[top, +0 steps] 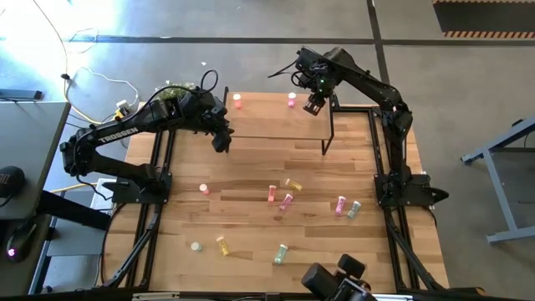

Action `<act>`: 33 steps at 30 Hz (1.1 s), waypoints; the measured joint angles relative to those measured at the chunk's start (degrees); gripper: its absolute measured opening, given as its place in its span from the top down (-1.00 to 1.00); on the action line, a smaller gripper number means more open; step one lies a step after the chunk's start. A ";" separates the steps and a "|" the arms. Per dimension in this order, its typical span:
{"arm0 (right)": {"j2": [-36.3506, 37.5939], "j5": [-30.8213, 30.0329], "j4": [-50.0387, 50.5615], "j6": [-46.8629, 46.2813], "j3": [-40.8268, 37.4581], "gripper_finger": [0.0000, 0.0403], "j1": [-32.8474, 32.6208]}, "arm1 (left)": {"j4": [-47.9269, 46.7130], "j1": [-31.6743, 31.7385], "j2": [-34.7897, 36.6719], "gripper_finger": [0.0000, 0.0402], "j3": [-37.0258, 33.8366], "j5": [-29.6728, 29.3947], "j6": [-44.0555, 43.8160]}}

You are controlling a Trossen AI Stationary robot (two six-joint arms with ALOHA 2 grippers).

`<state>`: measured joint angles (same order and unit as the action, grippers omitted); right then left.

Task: Pick and place medicine bottles onto shelf by color
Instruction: Put the bottom right yellow pill bottle on the shelf, then put the bottom left blue pill bottle on the shelf

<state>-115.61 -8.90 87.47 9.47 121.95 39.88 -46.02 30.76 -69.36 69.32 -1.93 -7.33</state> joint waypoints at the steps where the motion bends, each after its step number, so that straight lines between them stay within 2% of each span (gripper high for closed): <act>1: 0.00 -0.06 -0.05 0.00 0.02 0.26 0.02 | 0.00 0.00 0.00 0.11 0.00 0.00 0.00; 11: 0.02 -0.51 -0.78 -0.42 0.74 0.26 0.24 | 0.00 0.00 0.00 0.11 0.00 0.01 0.00; 22: 0.11 0.92 1.40 -3.09 10.35 0.26 1.02 | -0.05 0.00 0.00 0.11 0.00 0.03 0.00; 28: 0.41 1.20 2.44 -4.67 13.07 0.26 0.35 | -0.94 0.02 0.00 0.11 0.00 2.09 0.03; 33: 3.13 6.03 2.59 -8.39 12.58 0.26 -0.74 | -3.53 0.00 0.00 0.11 0.00 4.30 0.04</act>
<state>-112.48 -2.87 90.06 1.09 134.53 39.15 -49.55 30.76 -69.36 69.32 2.37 -7.29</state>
